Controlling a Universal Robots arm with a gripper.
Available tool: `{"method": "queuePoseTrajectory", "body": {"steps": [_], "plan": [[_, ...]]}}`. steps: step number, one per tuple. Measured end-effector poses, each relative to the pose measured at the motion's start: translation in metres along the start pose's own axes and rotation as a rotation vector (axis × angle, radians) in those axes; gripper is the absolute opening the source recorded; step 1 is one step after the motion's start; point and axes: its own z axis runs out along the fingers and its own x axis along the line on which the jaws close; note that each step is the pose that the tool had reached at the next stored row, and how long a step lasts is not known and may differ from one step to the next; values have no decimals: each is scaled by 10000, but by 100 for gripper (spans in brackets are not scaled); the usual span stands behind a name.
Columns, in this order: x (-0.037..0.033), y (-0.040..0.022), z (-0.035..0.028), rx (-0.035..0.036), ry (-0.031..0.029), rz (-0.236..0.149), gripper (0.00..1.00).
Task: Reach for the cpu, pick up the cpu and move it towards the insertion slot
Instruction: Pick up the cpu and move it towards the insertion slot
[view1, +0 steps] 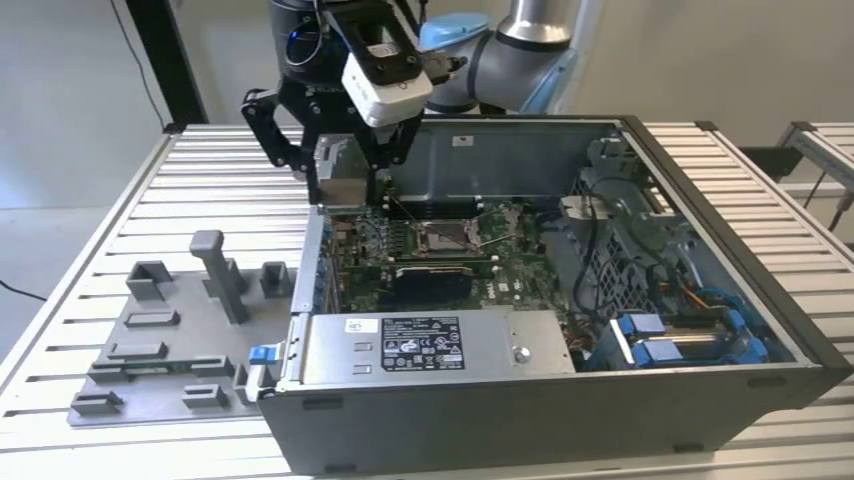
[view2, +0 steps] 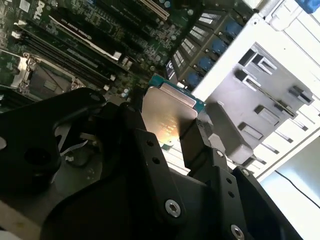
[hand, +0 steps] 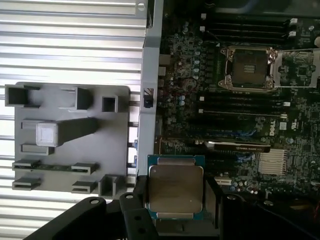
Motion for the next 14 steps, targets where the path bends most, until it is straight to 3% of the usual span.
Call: {"method": "queuePoseTrajectory", "body": {"steps": [14], "plan": [[-446, -14, -9, -1, 65, 1, 0]]}}
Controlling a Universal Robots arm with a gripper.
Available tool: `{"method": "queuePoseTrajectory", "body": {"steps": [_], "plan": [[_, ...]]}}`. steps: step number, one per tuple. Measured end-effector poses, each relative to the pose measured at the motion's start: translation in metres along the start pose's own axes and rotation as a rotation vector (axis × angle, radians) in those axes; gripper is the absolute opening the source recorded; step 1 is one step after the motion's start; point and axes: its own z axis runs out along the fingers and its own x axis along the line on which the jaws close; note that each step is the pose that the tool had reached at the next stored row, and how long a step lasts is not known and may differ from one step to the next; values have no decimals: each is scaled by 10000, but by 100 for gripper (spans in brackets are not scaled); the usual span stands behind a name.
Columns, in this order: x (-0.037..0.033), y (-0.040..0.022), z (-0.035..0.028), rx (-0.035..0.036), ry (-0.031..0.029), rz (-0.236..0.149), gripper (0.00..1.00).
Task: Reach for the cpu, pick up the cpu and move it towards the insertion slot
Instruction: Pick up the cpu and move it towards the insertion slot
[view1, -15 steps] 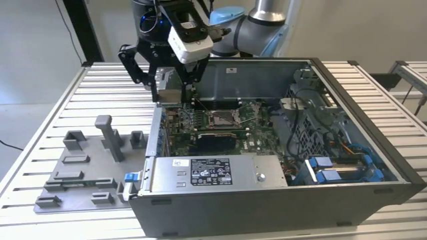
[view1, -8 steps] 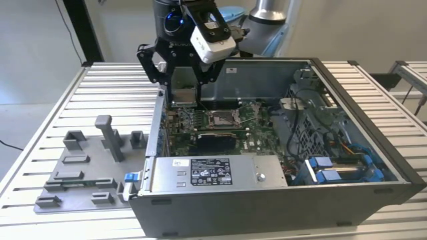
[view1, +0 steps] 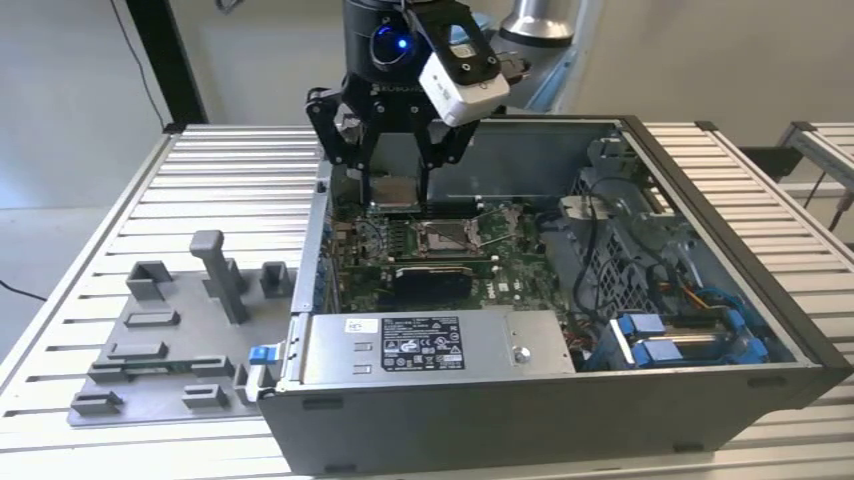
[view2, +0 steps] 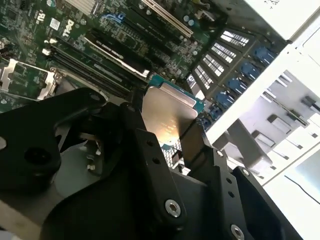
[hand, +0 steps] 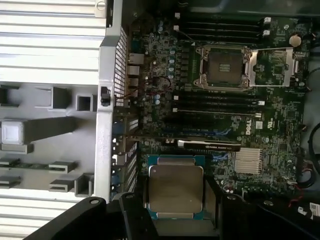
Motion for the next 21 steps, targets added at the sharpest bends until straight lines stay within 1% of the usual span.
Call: {"method": "queuePoseTrajectory", "body": {"steps": [9, 16, 19, 21], "plan": [[-283, -9, -7, -1, 45, -1, 0], [-546, -17, -14, -1, 67, 0, 0], [-621, -20, -16, -1, 68, 27, 0], [-646, -21, -15, -3, 67, 113, 0]]}}
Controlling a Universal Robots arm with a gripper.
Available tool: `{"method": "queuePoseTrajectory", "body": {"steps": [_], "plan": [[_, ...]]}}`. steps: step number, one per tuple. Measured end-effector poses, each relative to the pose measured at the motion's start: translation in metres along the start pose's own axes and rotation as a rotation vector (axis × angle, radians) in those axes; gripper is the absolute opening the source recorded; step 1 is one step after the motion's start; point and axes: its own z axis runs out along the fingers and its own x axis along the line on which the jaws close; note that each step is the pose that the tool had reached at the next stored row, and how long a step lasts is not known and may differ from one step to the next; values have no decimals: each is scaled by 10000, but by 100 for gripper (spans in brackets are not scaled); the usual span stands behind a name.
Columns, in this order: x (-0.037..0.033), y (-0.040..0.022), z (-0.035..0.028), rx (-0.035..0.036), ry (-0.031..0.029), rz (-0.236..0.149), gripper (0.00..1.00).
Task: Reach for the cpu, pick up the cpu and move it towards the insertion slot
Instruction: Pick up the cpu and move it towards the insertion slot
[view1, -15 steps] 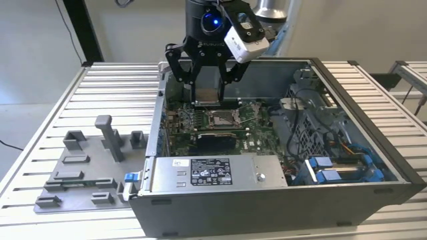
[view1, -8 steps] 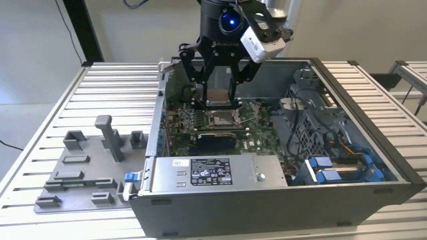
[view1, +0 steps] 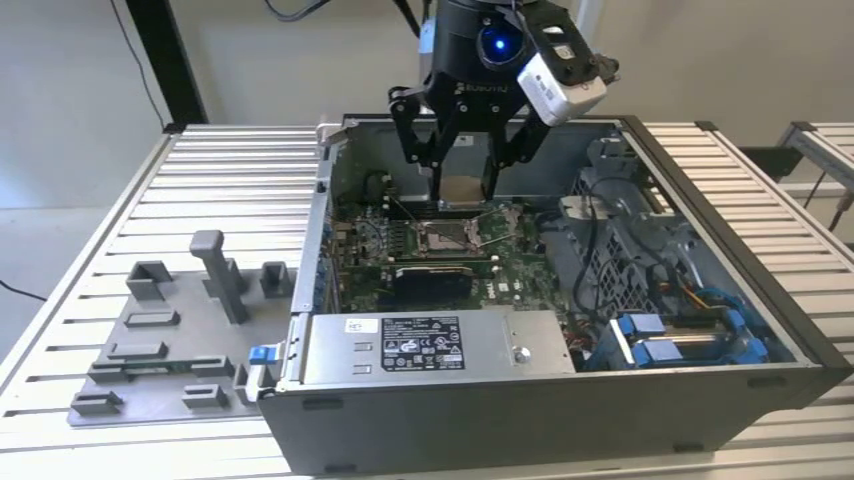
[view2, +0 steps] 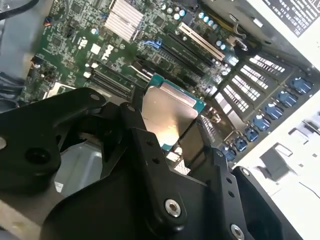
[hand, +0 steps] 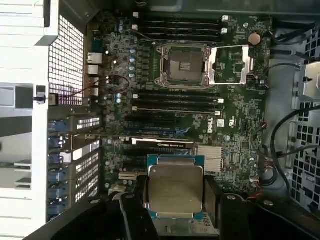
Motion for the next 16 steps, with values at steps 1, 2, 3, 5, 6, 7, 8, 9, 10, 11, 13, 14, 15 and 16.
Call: {"method": "queuePoseTrajectory", "body": {"steps": [1, 2, 3, 5, 6, 7, 8, 9, 10, 11, 13, 14, 15, 16], "plan": [[-9, 0, 0, -1, -1, 58, 0], [-20, 0, 1, -2, -1, 119, 0], [-30, 2, 1, 0, -1, 178, 0], [-57, 6, 2, 11, -2, 285, 0], [-75, 7, 2, 12, -3, 325, 0], [-94, 8, 1, 15, -3, 364, 0], [-112, 10, 1, 18, -3, 400, 0], [-117, 11, 0, 19, -3, 427, 0], [-117, 11, 1, 19, -3, 432, 0], [-117, 11, 1, 18, -3, 435, 0], [-118, 11, 1, 18, -3, 442, 0], [-118, 11, 1, 18, -3, 444, 0], [-118, 13, 0, 19, -2, 445, 0], [-119, 20, 1, 18, -3, 444, 0]]}}
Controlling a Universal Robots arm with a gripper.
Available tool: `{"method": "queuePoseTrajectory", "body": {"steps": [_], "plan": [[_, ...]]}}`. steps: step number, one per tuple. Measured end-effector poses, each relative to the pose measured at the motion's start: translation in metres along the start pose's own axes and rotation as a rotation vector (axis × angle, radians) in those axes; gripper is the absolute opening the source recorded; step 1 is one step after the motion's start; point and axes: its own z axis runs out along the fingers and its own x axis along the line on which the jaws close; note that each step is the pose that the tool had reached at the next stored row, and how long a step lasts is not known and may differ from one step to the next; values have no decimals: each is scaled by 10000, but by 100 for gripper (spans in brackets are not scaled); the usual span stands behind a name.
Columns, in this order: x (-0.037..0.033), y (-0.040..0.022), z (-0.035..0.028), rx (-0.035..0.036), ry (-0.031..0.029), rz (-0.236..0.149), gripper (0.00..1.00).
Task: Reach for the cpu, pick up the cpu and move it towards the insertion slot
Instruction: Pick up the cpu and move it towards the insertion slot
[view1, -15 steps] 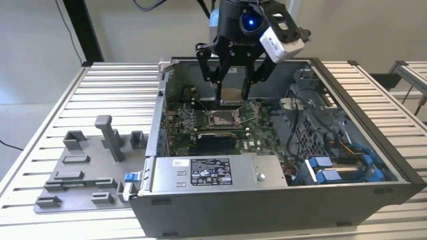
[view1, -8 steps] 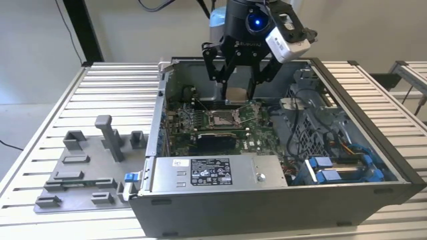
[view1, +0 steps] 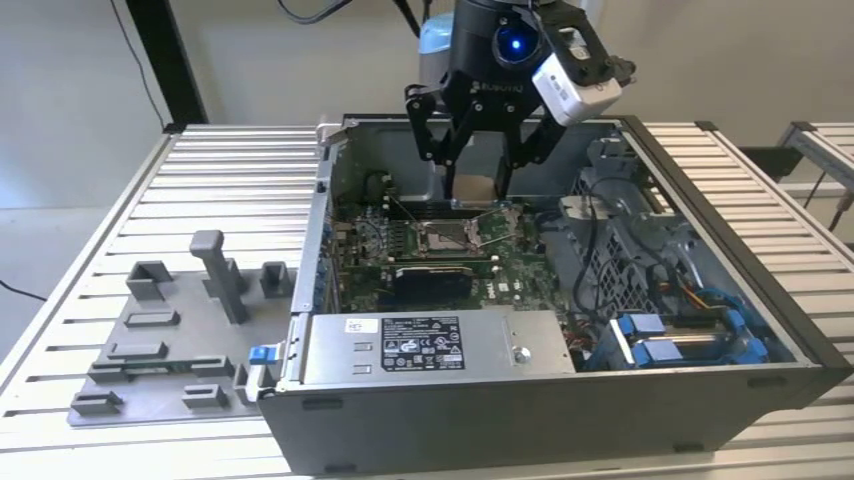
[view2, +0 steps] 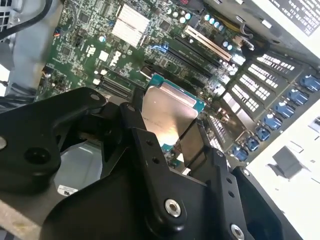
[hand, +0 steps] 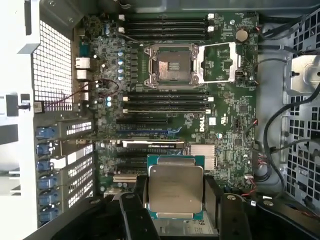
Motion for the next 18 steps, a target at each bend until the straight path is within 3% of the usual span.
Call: {"method": "queuePoseTrajectory", "body": {"steps": [2, 5, 18], "plan": [[1, 47, 2, 0, 0, 0, 0], [3, 165, 10, 2, 1, 1, 0], [-31, 639, 131, 0, 3, 1, 0]]}}
